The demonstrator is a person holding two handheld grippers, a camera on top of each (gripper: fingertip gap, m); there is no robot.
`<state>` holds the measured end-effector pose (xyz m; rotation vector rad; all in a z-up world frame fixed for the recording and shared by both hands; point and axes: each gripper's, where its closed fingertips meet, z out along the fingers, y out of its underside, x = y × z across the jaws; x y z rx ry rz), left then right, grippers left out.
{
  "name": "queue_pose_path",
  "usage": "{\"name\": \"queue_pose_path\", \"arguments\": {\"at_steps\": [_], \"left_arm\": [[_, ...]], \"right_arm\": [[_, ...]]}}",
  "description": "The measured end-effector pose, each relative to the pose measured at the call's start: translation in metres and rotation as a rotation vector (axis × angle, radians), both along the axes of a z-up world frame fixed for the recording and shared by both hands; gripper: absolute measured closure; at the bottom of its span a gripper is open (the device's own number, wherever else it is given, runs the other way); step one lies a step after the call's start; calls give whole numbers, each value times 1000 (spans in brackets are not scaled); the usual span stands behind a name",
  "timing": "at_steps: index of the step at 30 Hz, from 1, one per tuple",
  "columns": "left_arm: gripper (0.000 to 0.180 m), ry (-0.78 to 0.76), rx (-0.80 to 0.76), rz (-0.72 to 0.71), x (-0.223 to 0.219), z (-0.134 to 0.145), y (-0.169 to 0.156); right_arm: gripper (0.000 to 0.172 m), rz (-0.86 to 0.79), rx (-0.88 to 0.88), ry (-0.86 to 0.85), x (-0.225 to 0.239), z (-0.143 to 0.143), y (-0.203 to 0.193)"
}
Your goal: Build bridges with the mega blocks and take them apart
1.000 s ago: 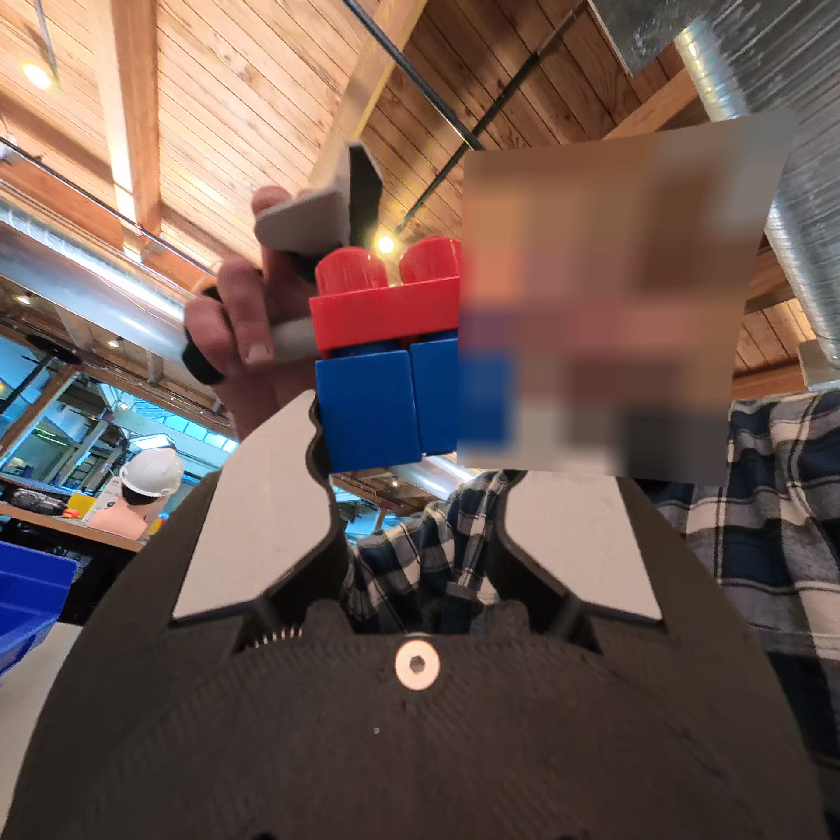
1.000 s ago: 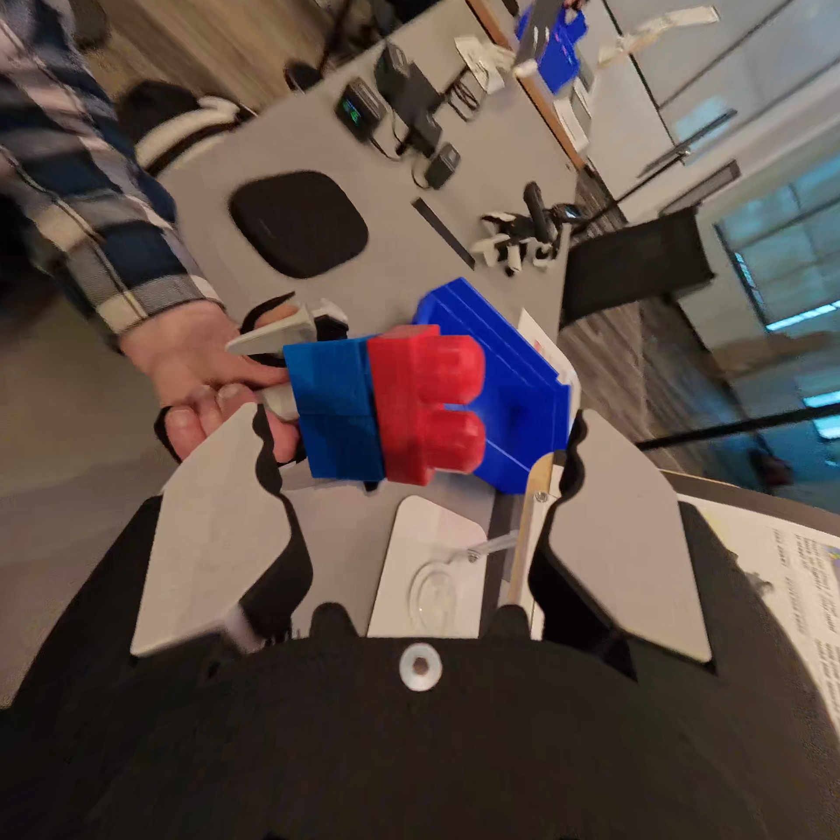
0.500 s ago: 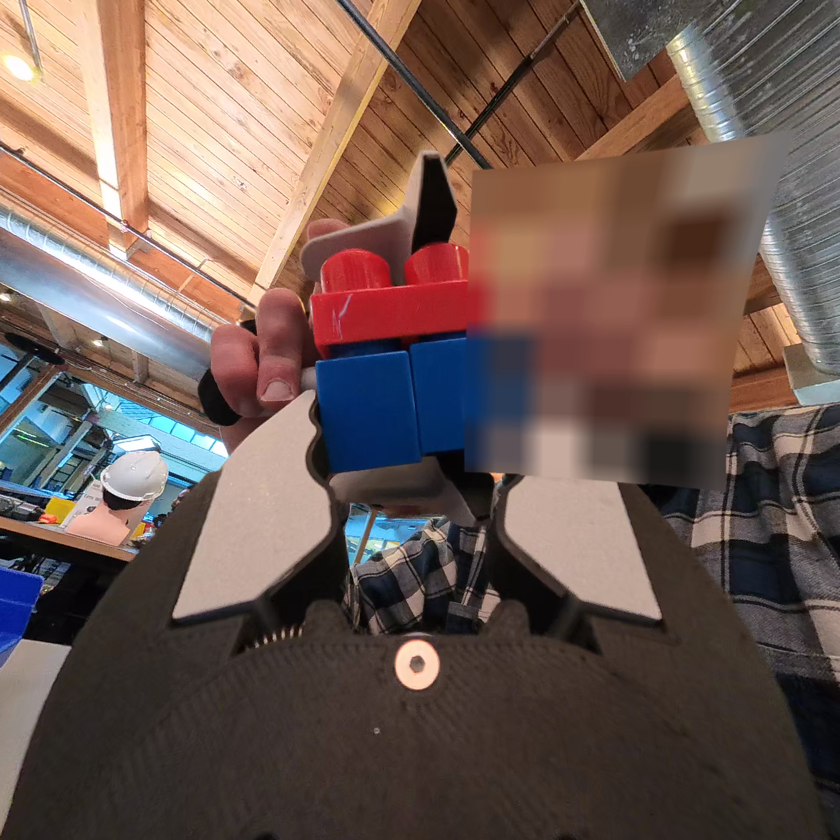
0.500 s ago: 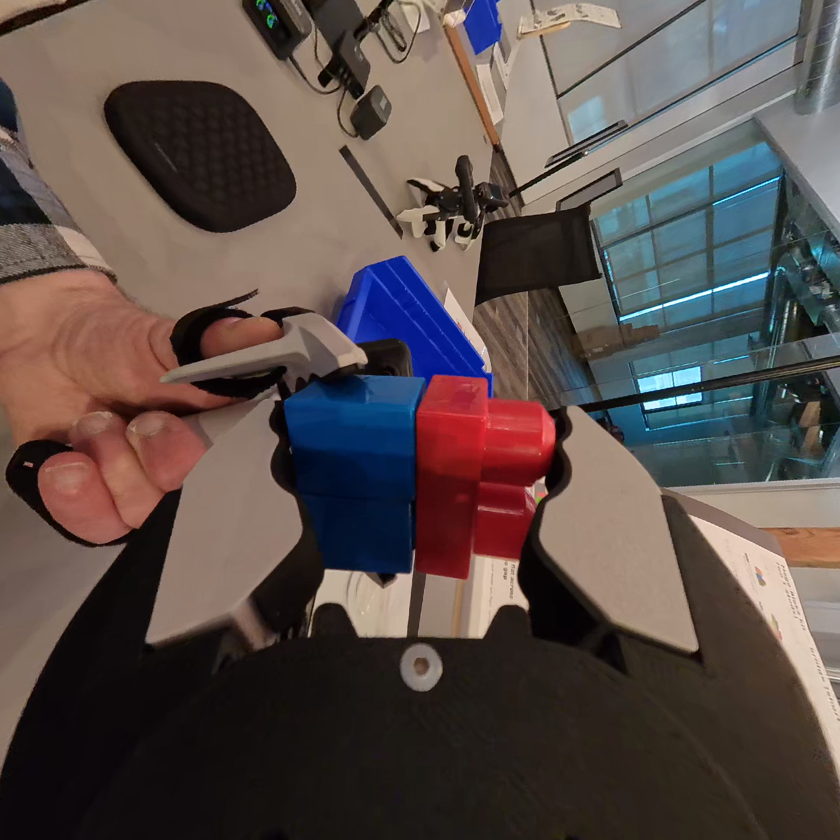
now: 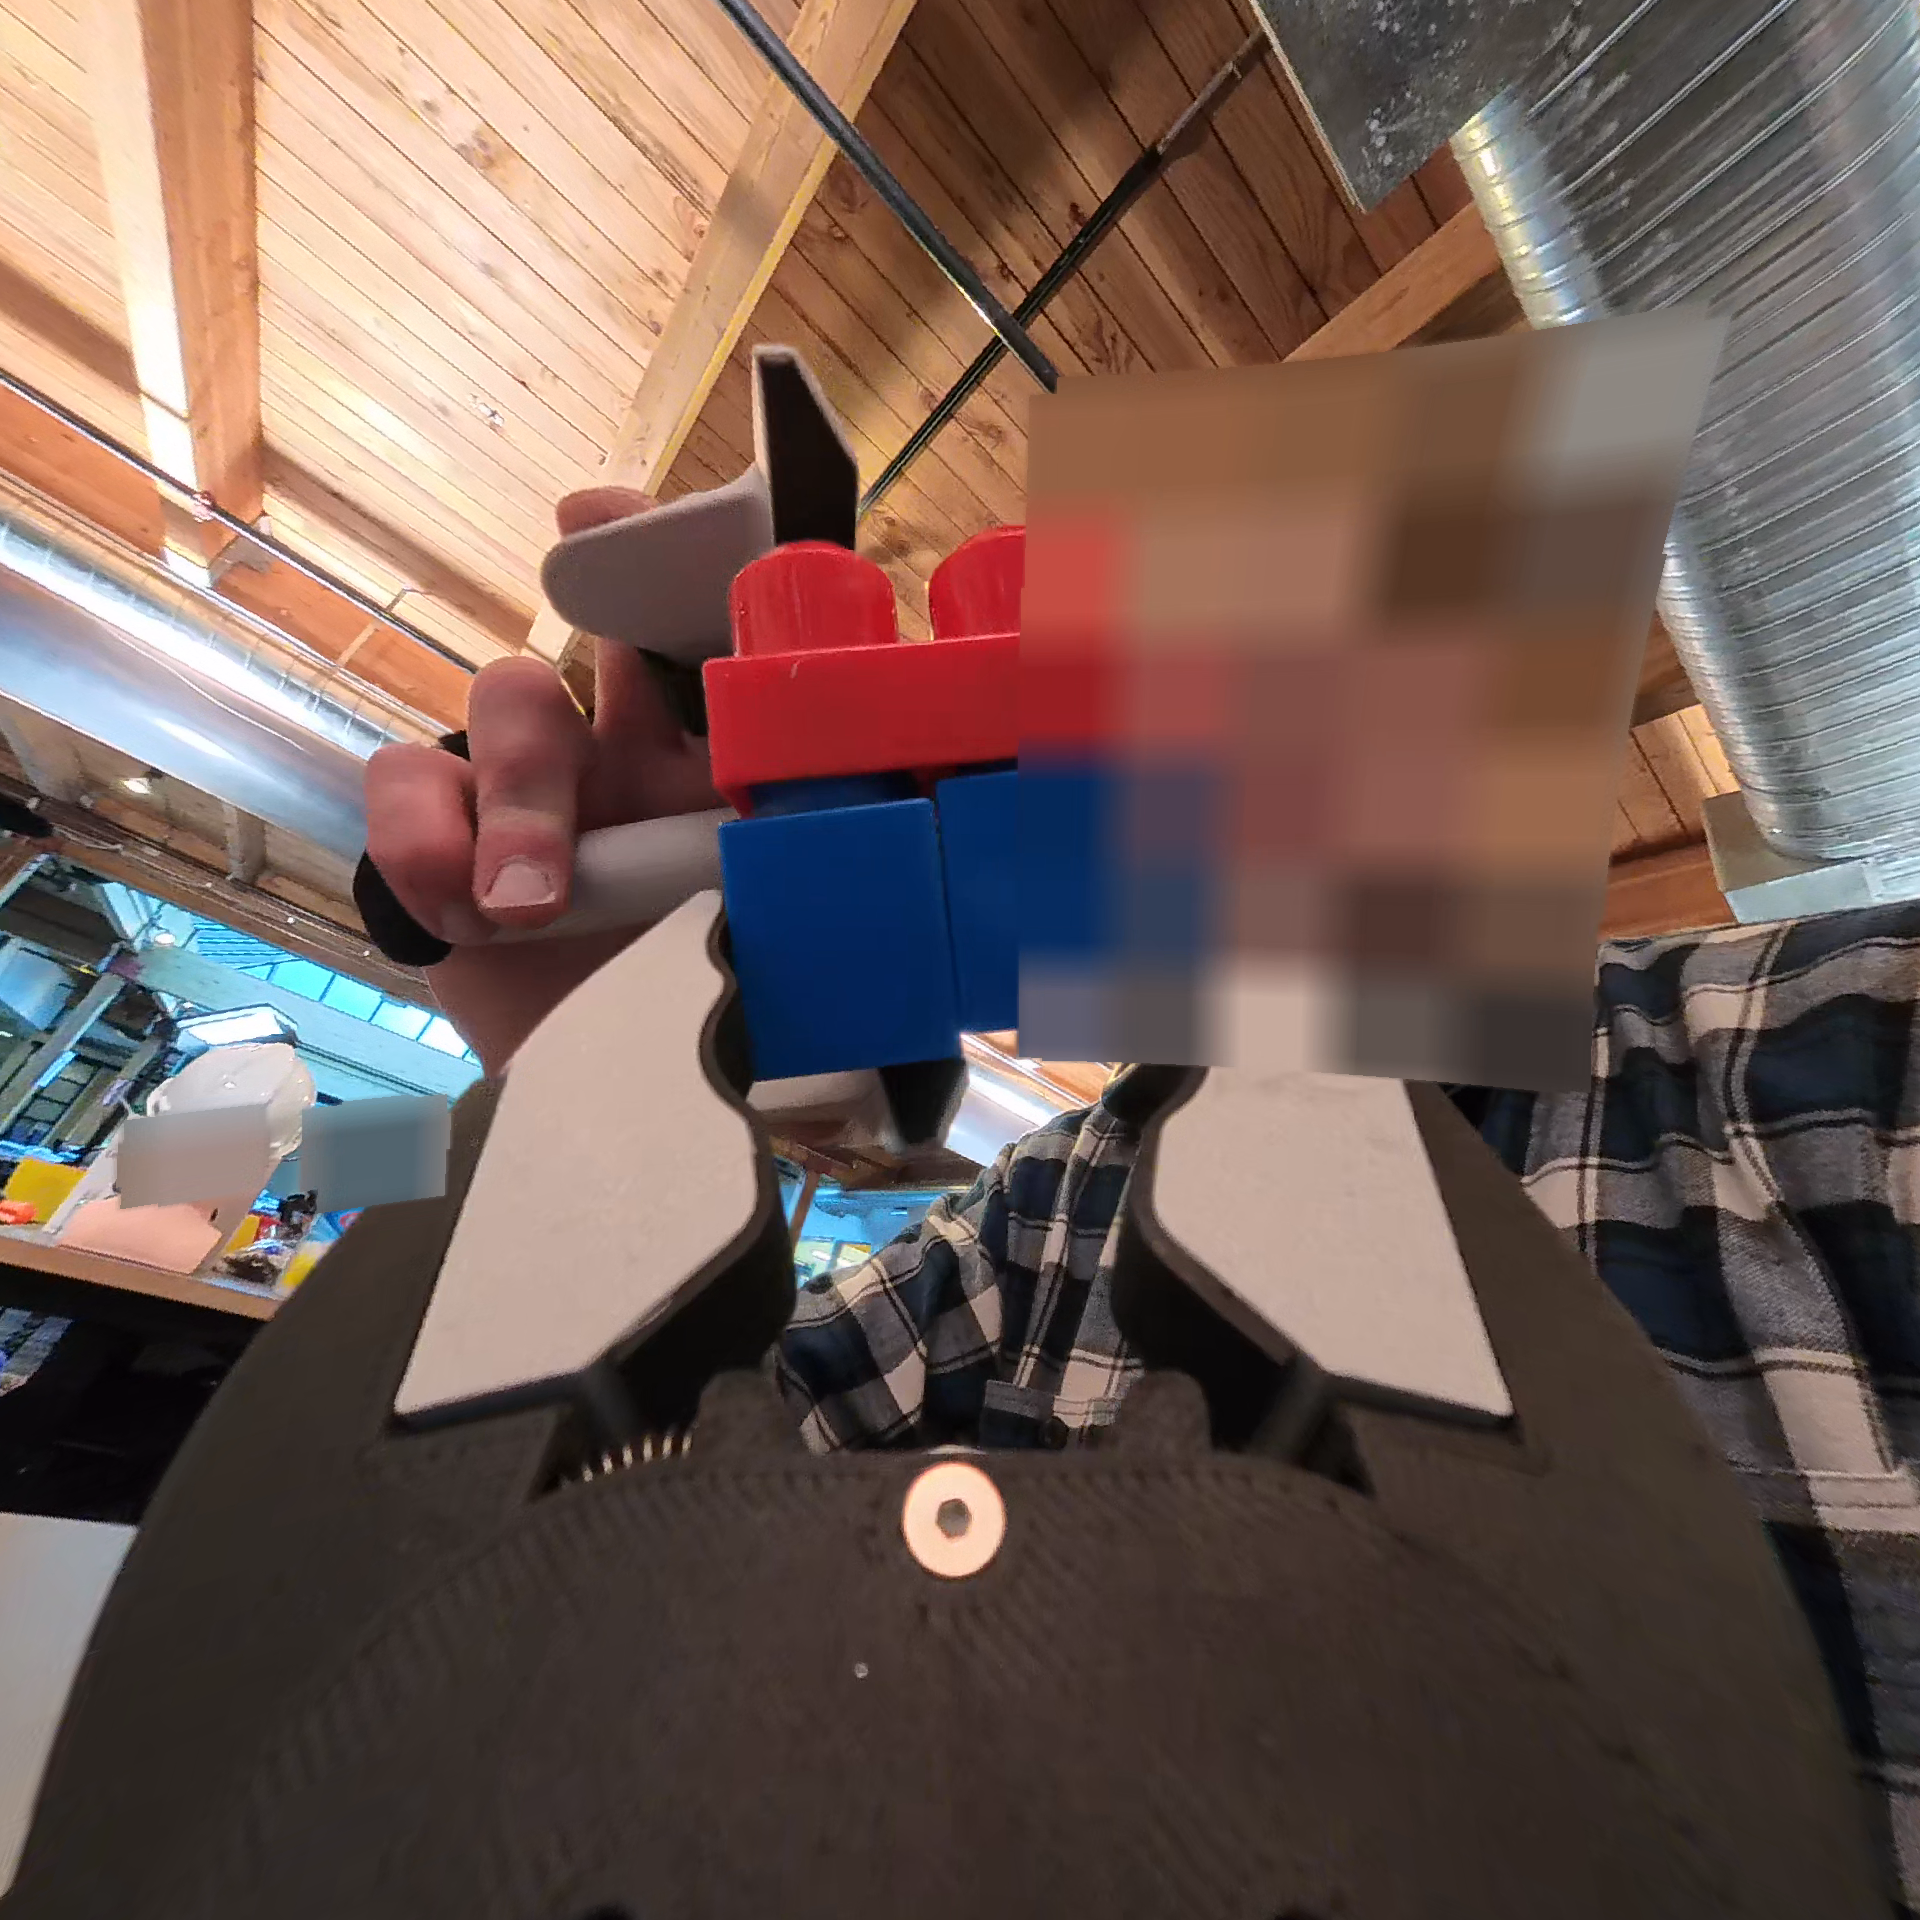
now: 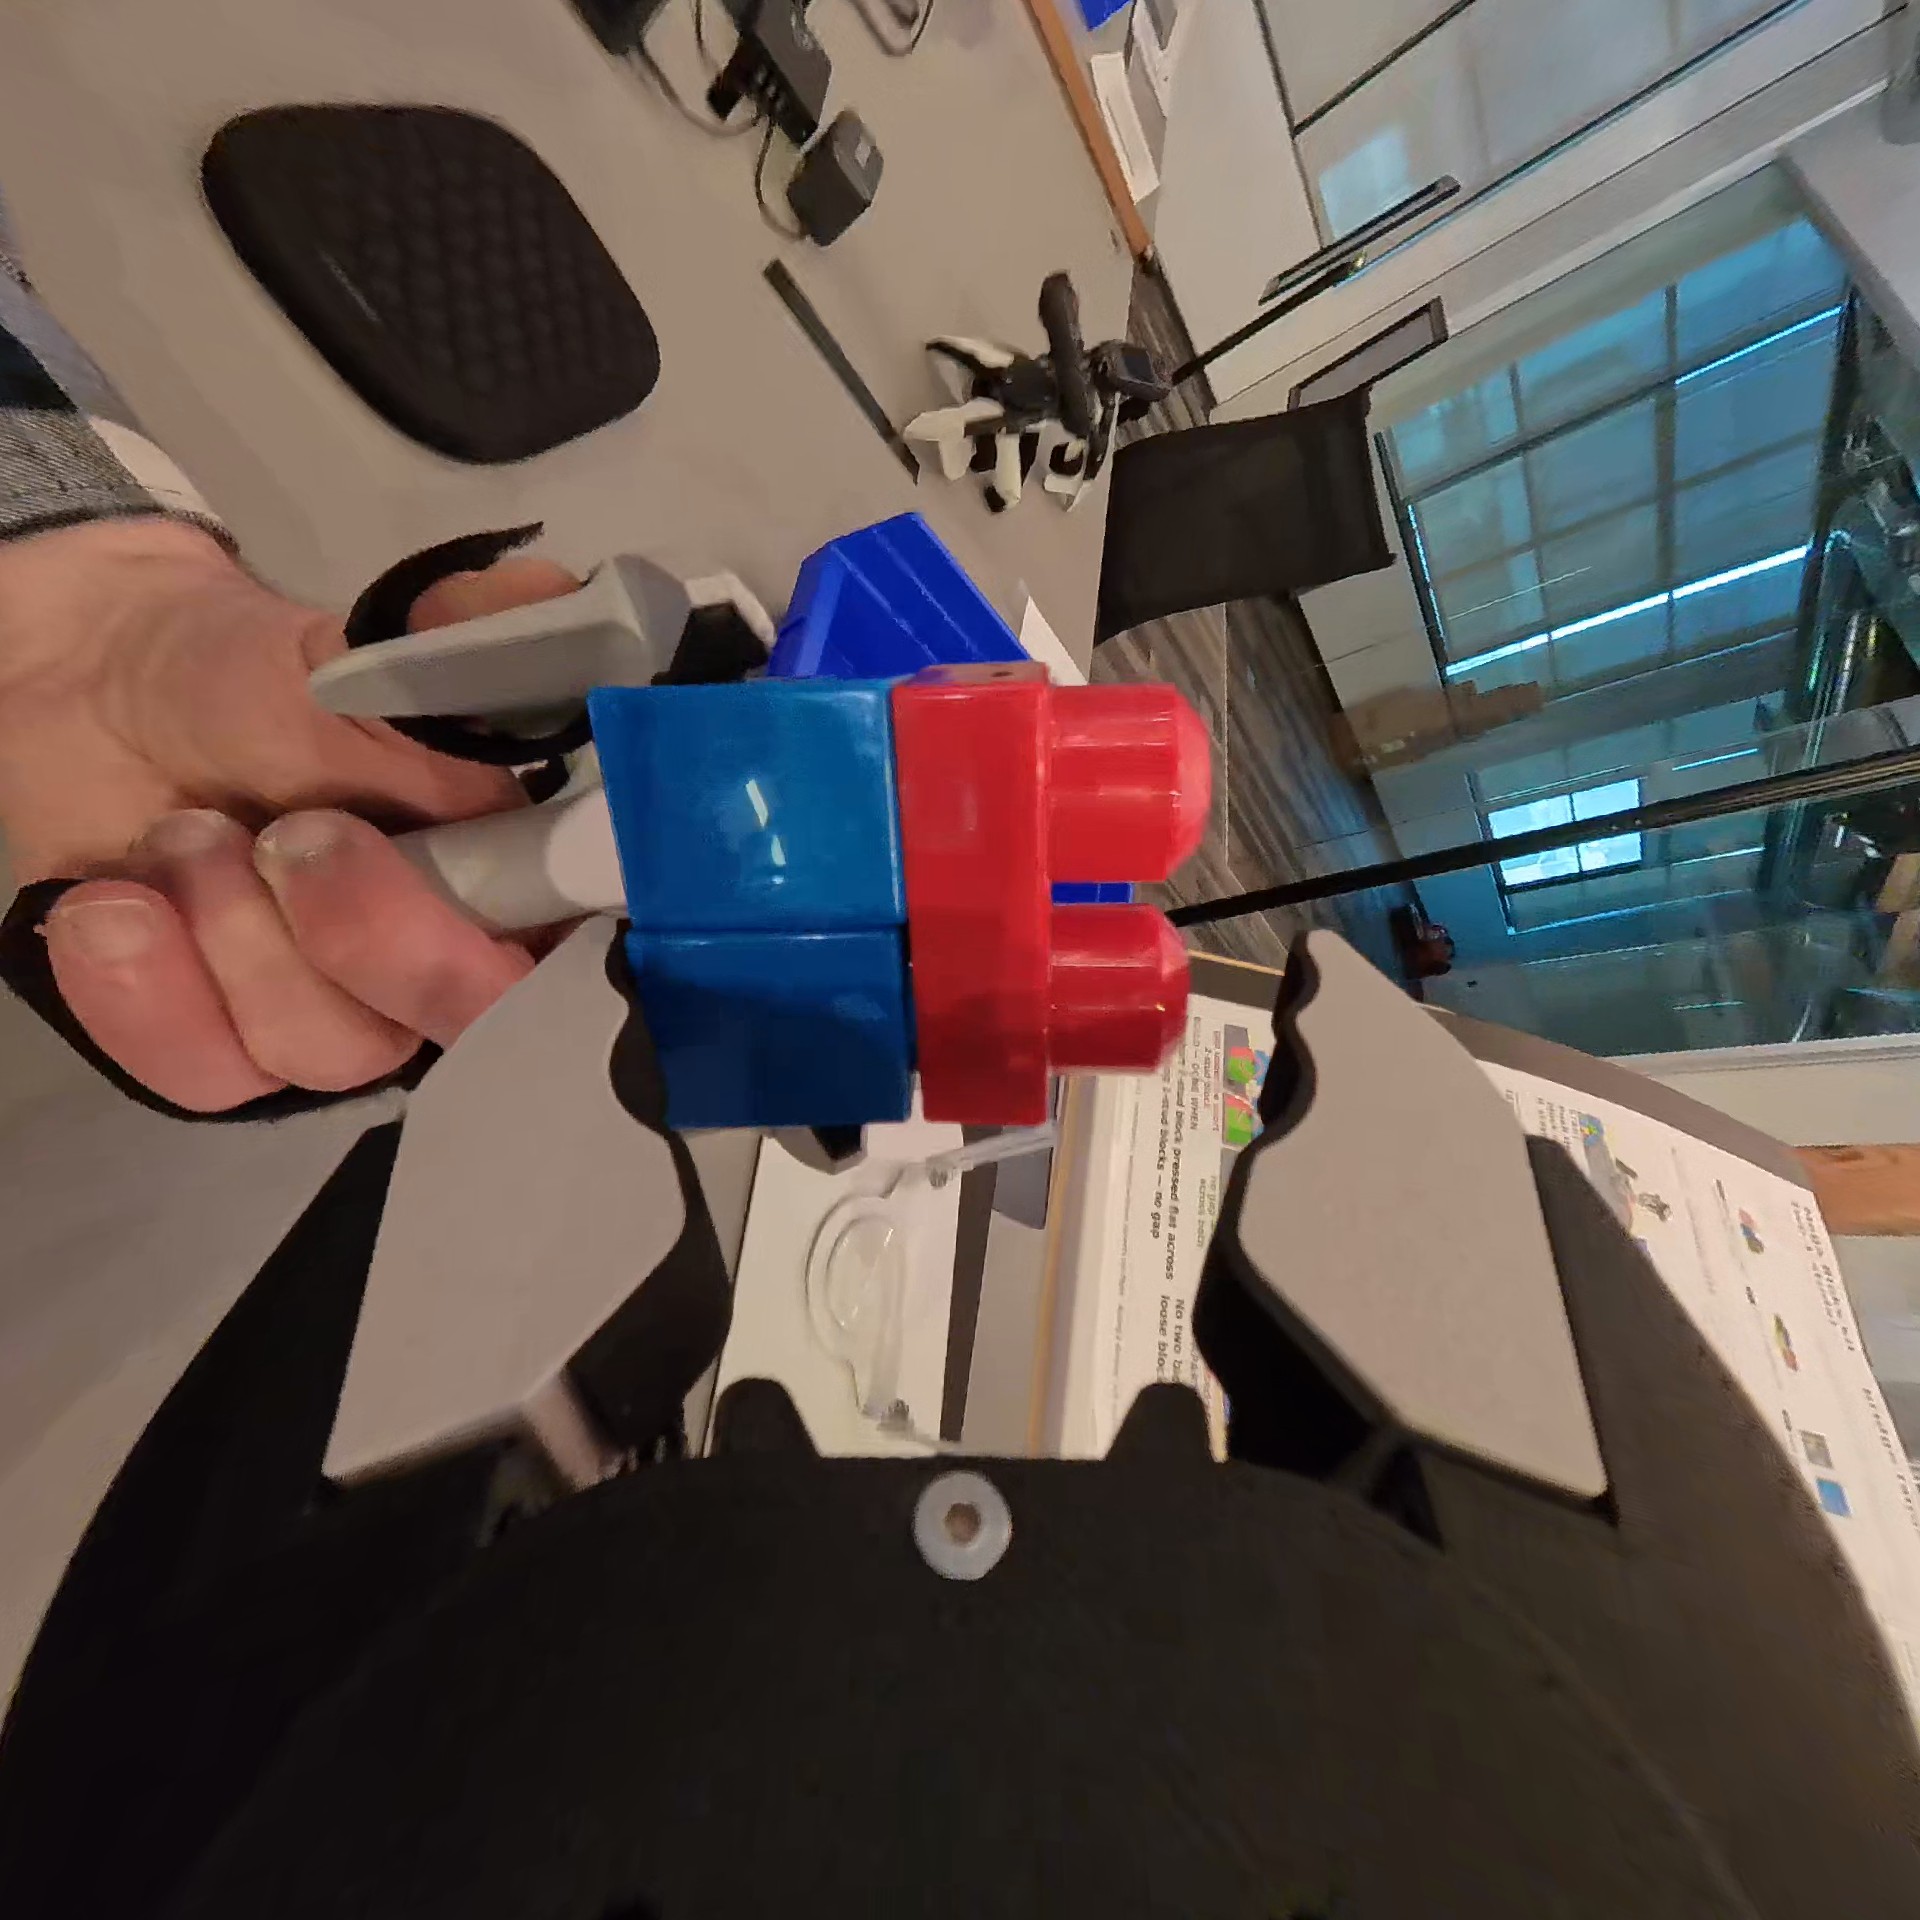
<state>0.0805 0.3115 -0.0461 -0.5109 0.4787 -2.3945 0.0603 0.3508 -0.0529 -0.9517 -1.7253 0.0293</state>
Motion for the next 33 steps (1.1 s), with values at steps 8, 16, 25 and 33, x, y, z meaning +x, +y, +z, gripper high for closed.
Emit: {"name": "queue_pose_path", "arguments": {"at_steps": [8,16,25,33], "left_arm": [[106,-5,8,-36,6,2,-8],[106,-10,1,-30,5,-1,-7],[105,125,11,79,14,-9,2],[105,222,64,105,27,-11,-7]], "right_arm": [[60,-12,29,-86,1,-13,0],[64,-49,7,-103,3,-18,3],[45,-25,117,-32,-3,2,1],[48,5,130,-81,-14,-16,-7]]}}
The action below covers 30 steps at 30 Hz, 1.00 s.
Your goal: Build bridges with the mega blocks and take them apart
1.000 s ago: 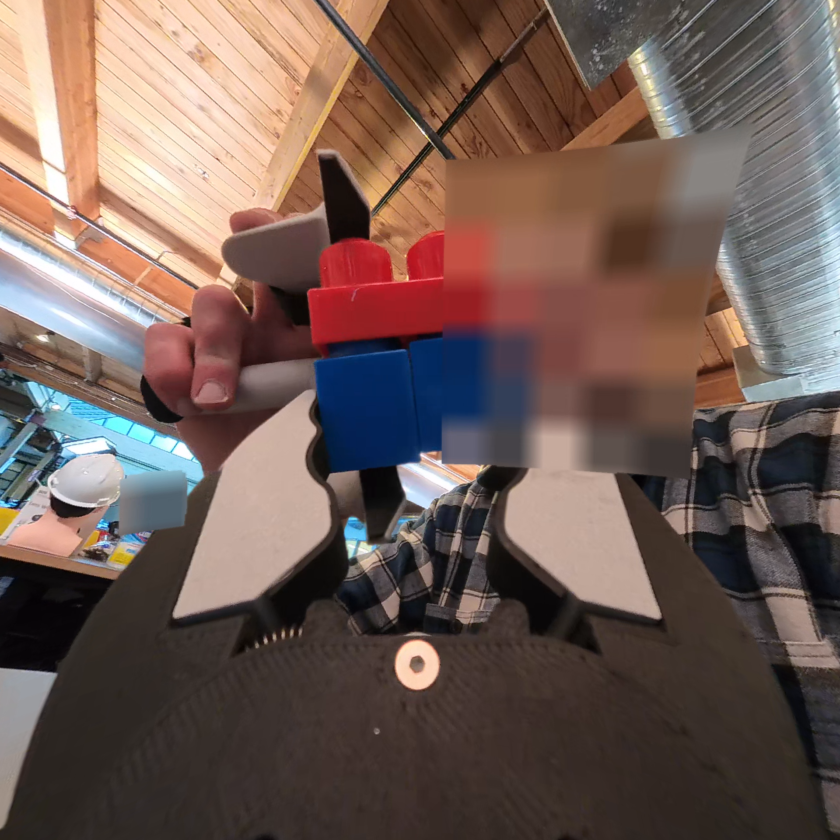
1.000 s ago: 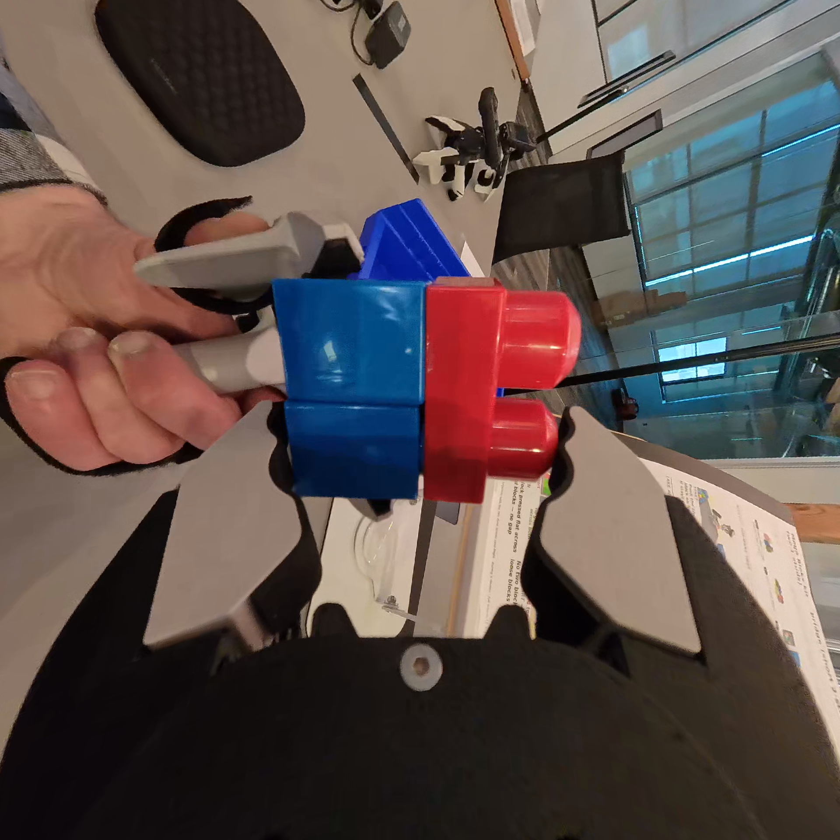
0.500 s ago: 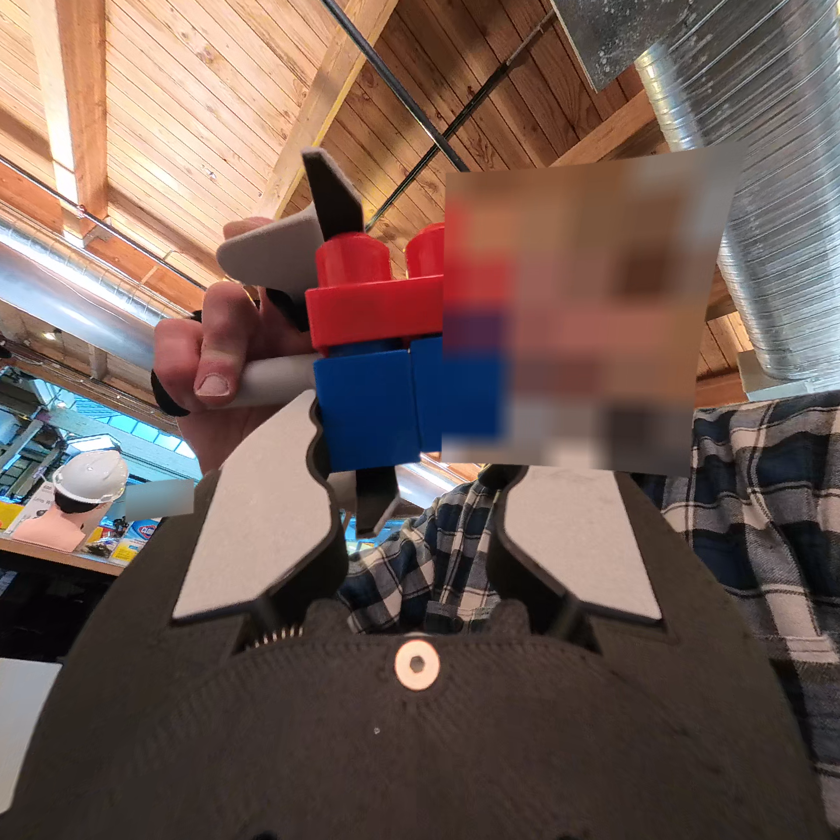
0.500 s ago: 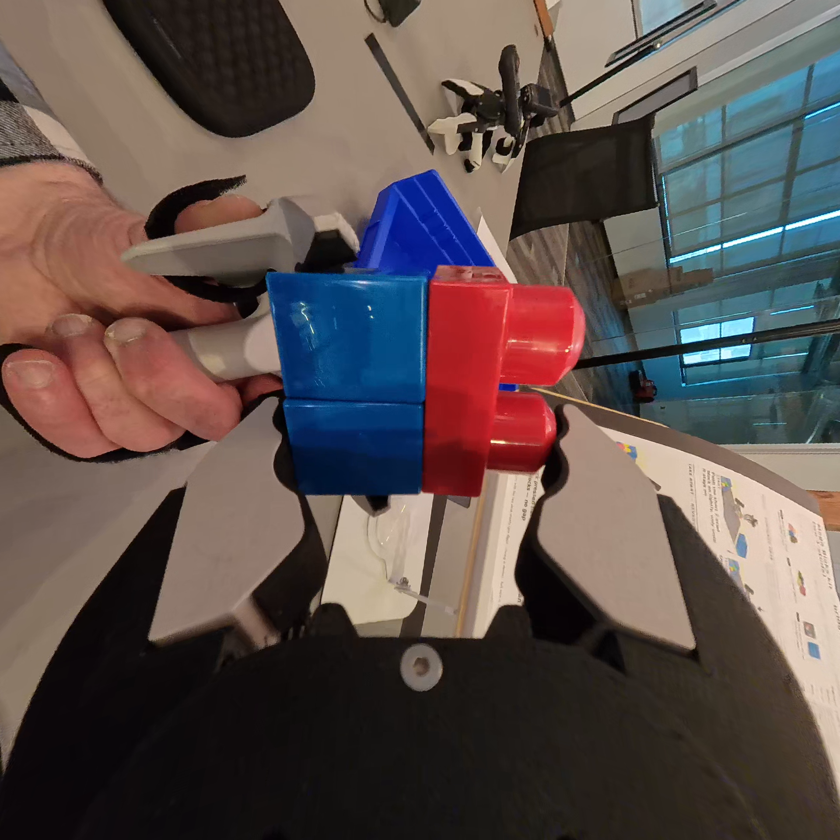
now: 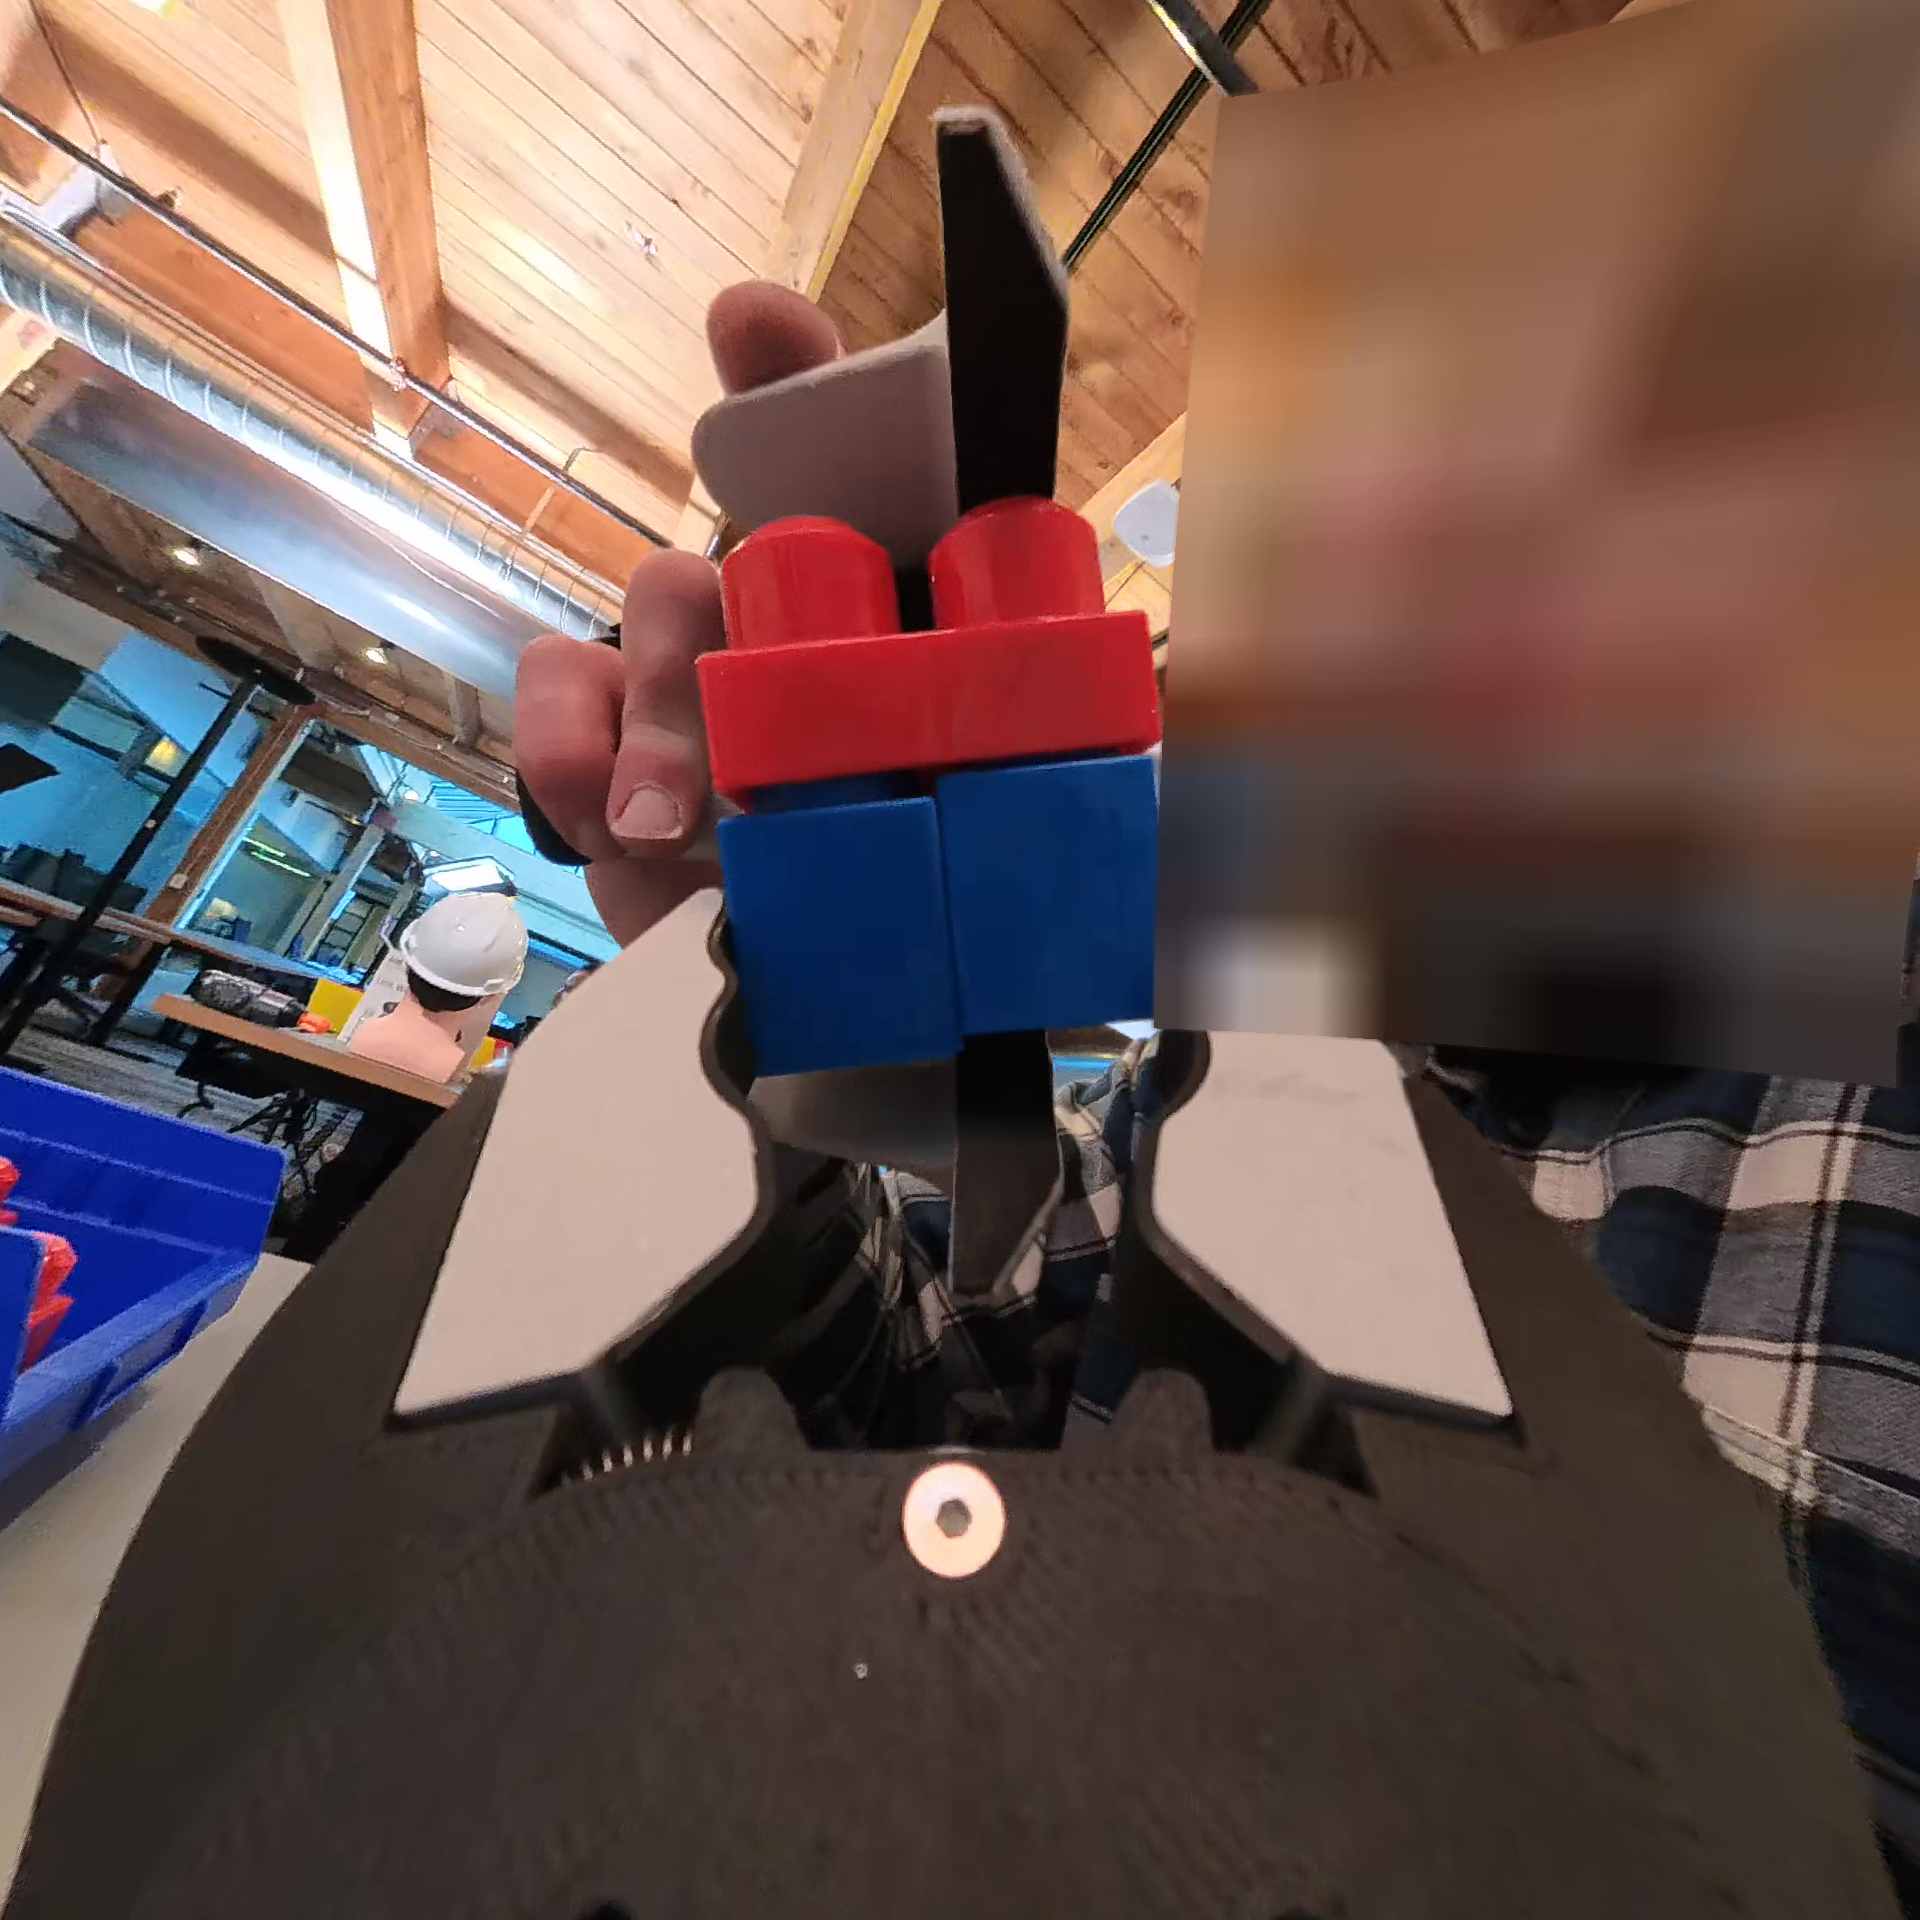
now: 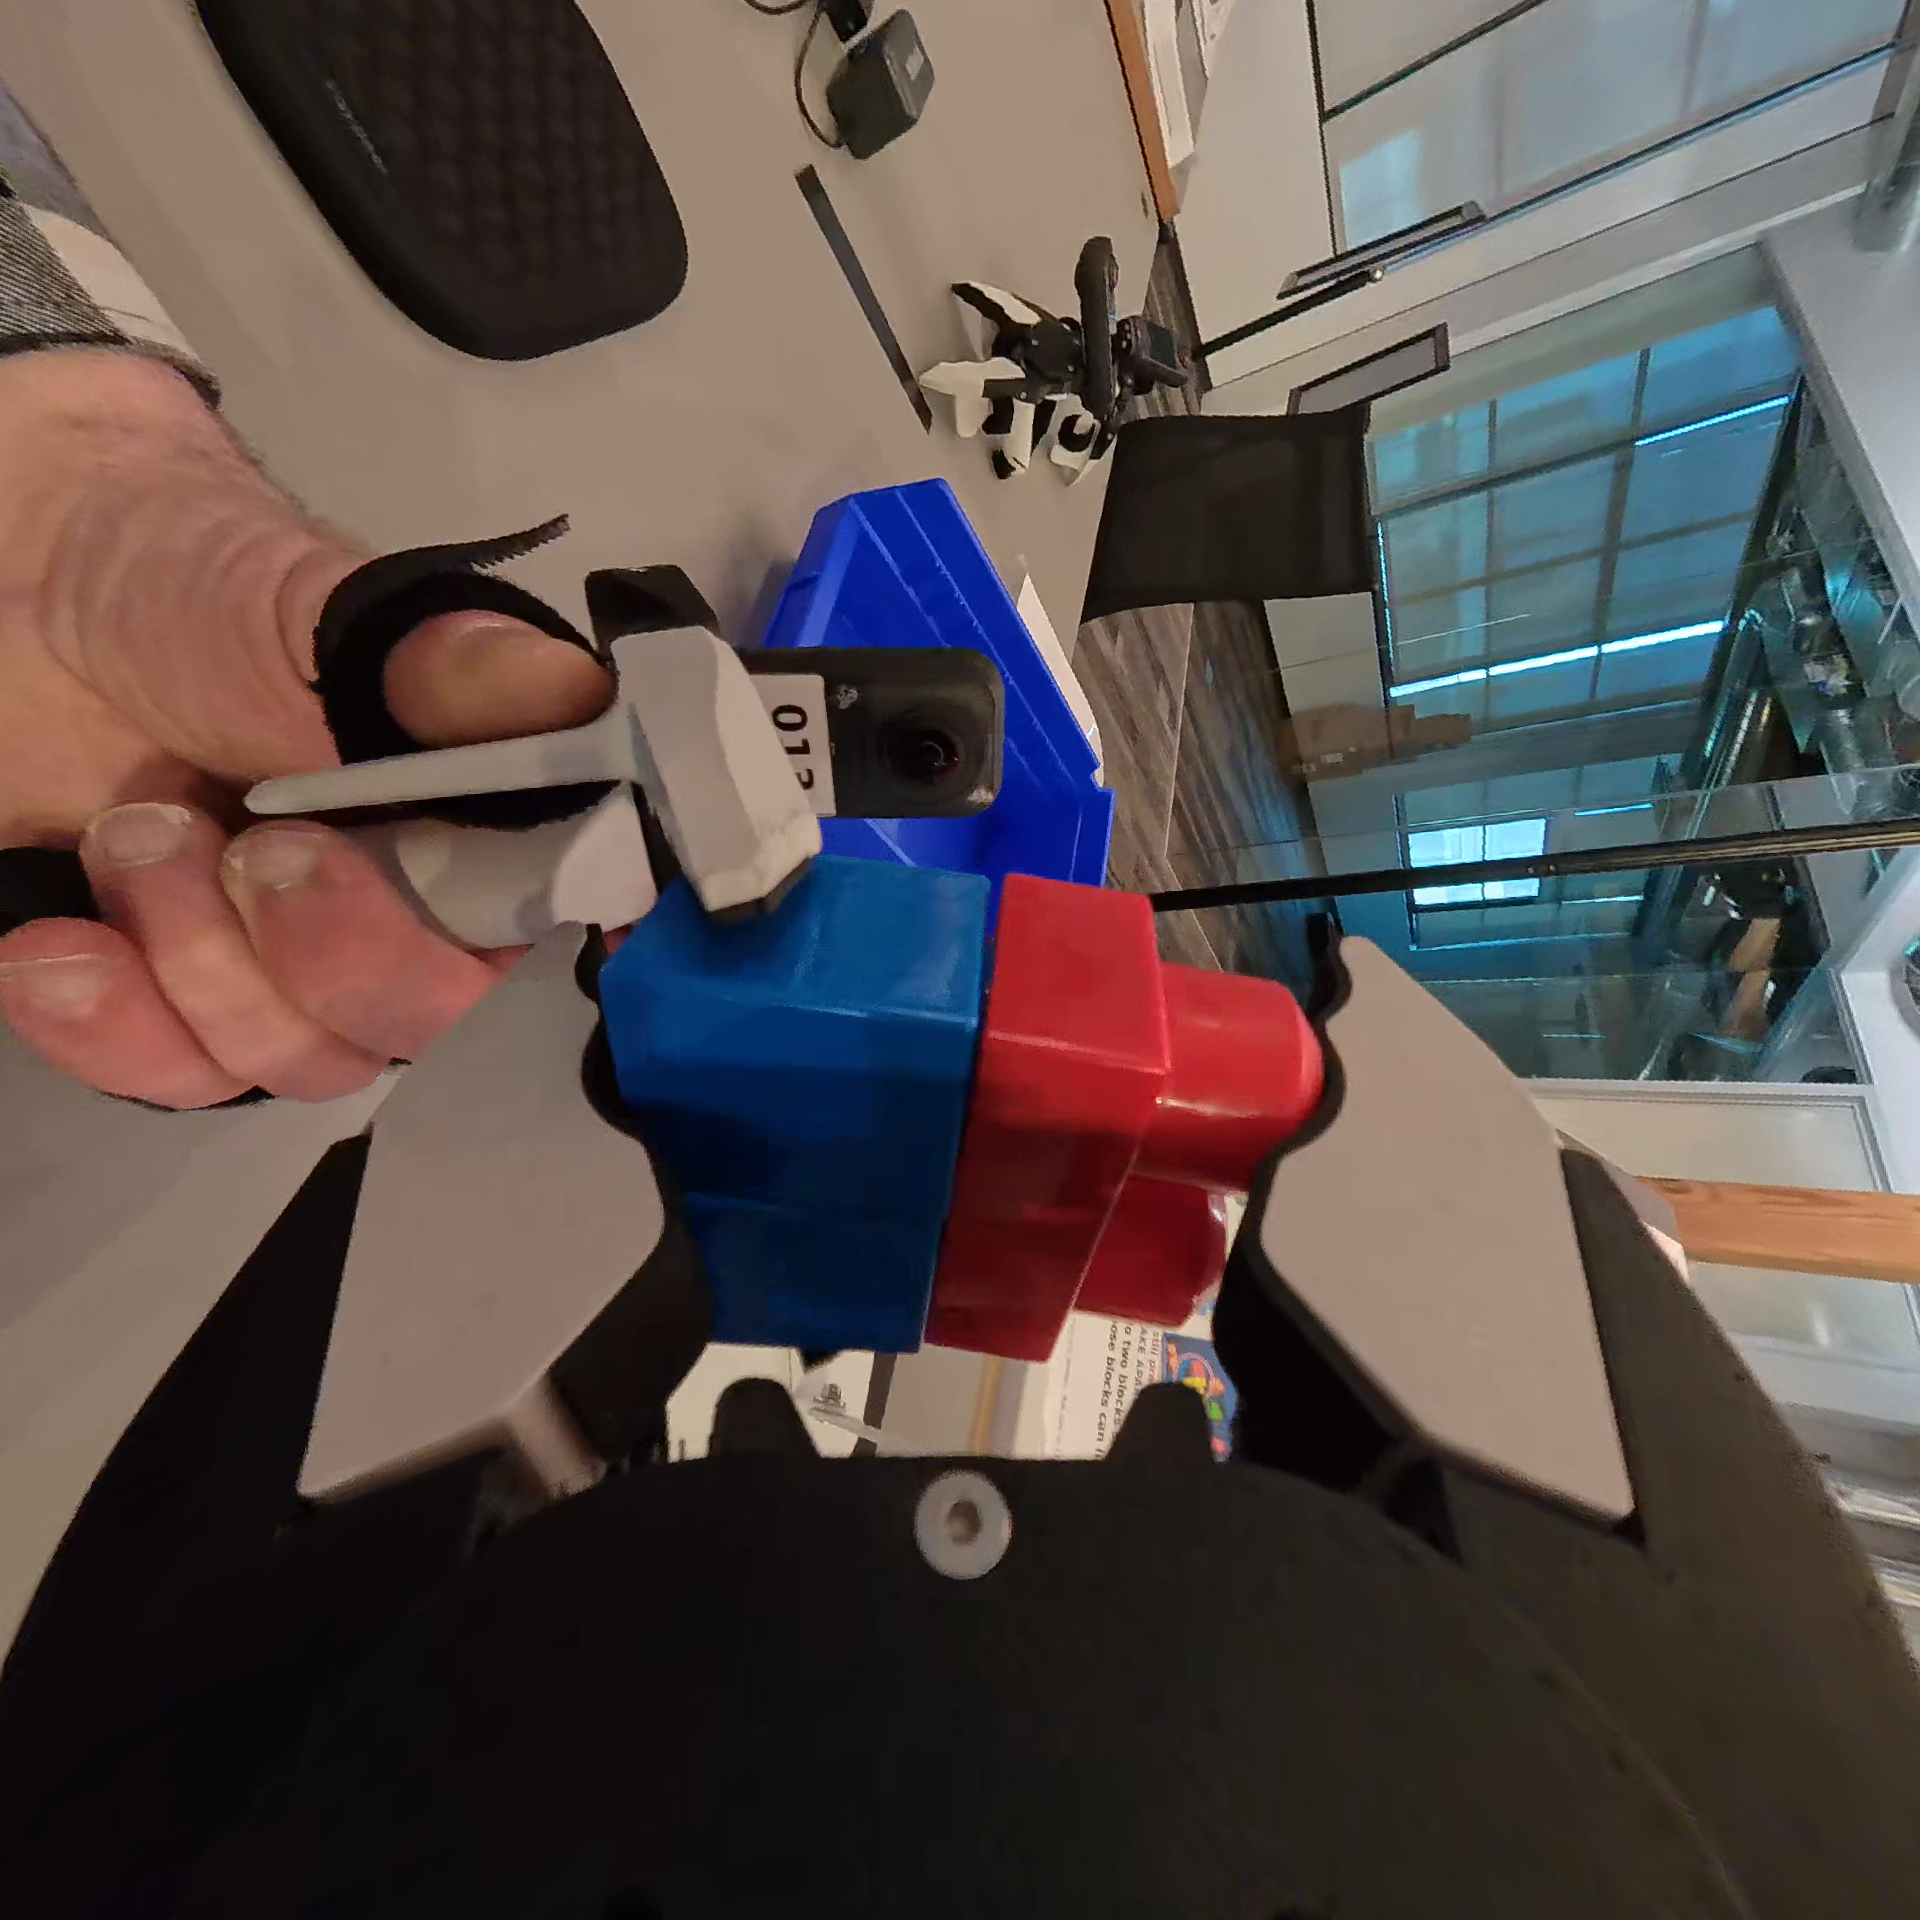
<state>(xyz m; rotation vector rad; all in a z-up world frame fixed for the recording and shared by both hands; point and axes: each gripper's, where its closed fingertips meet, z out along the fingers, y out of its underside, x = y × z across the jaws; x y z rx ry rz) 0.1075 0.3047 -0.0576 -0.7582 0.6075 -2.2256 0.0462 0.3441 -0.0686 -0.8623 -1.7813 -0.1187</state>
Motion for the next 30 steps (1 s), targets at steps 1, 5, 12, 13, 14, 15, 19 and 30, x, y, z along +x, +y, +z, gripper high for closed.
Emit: {"name": "queue_pose_path", "arguments": {"at_steps": [1,5,12,13,14,15,19,30], "left_arm": [[105,9,8,-4,1,0,-1],[105,3,6,-11,1,2,-1],[105,-4,9,-17,2,0,-3],[105,0,7,-14,2,-1,-2],[106,4,4,-10,3,-2,-1],[105,4,-2,-11,3,-3,0],[106,-63,-43,-58,-2,1,1],[106,-174,-39,-164,-16,11,-7]], "right_arm": [[48,6,-7,-1,0,0,-1],[50,-14,-7,-22,1,1,1],[52,-47,8,-49,4,-2,1],[52,-58,6,-64,5,-4,2],[52,-64,-3,-77,5,-6,3],[52,-65,-9,-83,5,-7,4],[50,-44,-38,-37,0,-3,2],[62,-43,-81,-48,19,-3,7]]}}
